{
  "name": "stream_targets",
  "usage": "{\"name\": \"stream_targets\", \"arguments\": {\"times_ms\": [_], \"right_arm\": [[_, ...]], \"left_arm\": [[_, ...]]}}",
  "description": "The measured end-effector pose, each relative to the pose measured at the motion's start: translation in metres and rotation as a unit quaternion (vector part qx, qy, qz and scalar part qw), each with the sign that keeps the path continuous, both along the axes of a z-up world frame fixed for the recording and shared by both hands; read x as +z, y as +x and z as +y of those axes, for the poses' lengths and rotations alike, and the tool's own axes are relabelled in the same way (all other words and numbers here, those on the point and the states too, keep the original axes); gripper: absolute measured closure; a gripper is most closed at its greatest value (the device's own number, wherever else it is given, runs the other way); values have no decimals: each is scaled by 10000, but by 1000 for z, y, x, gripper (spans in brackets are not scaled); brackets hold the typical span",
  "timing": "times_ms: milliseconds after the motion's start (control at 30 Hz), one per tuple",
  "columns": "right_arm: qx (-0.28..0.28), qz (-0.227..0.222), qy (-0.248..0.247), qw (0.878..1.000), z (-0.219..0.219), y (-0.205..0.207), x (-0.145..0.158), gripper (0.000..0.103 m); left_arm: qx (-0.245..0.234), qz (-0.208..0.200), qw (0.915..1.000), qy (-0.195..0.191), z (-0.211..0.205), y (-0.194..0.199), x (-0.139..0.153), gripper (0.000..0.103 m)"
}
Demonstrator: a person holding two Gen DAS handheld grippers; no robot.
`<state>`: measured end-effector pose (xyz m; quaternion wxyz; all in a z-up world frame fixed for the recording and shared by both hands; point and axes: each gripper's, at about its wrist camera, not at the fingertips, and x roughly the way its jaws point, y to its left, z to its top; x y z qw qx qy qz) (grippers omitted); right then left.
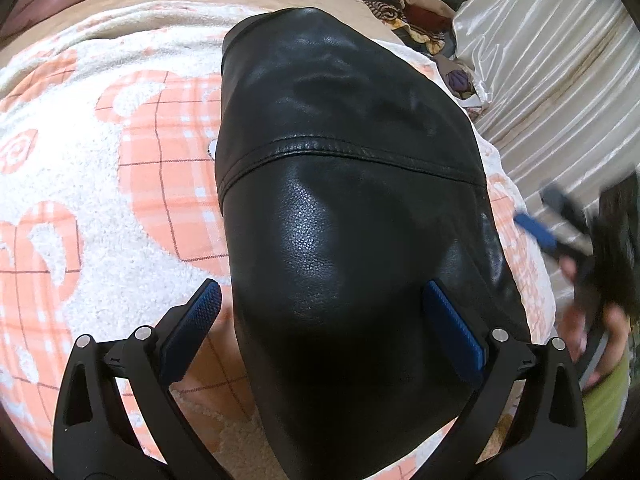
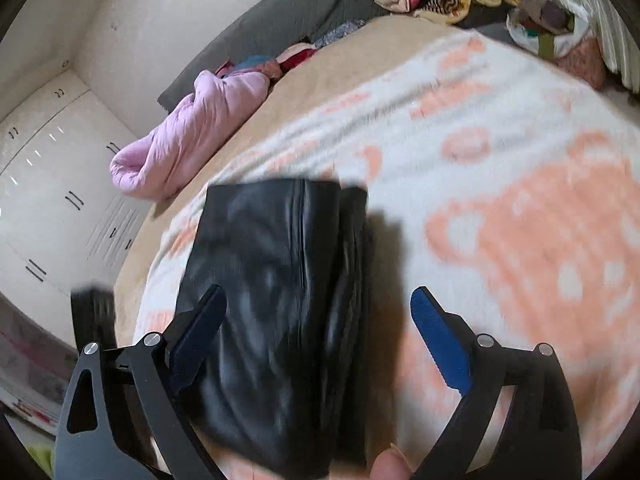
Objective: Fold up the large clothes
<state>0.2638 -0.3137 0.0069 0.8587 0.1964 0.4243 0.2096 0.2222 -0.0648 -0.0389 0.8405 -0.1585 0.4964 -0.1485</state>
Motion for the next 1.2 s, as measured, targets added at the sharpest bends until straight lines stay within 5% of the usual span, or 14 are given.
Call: {"name": "stream_targets", "arguments": {"times_ms": [133,167,200,267,367,567,800,1033,1200], "right_arm": [[56,82,-665,9977,32,49,-5,15],[65,104,-776,9969,36,54,-8,35],[153,88,-849,9962,45,60,-10,86],[320,-207,-954,9947,57,55,-3,95],[512,-767,-517,9944,46,45,23,96],[337,-208,-951,9947,37,67,-24,95],[164,-45,-1254,9920,38,73,-54,85],[15,-124,-1311,9913,39,66,-44,82],[44,-174,-1211,9925,36,53,-29,68]], "left_arm": [[-40,-12,10000,88,-5,-3,3,8],[-71,-18,9999,102,-8,-5,4,9],[-117,-20,9999,123,-10,-7,4,9],[-214,-68,9995,238,-15,-13,4,9],[-235,-185,9990,340,-16,-14,5,8],[-387,-202,9979,477,-32,-16,2,8],[-407,-161,9984,344,-35,-14,0,8],[-373,-164,9984,402,-37,-16,-1,8],[-331,-155,9986,384,-36,-14,-1,8]]}}
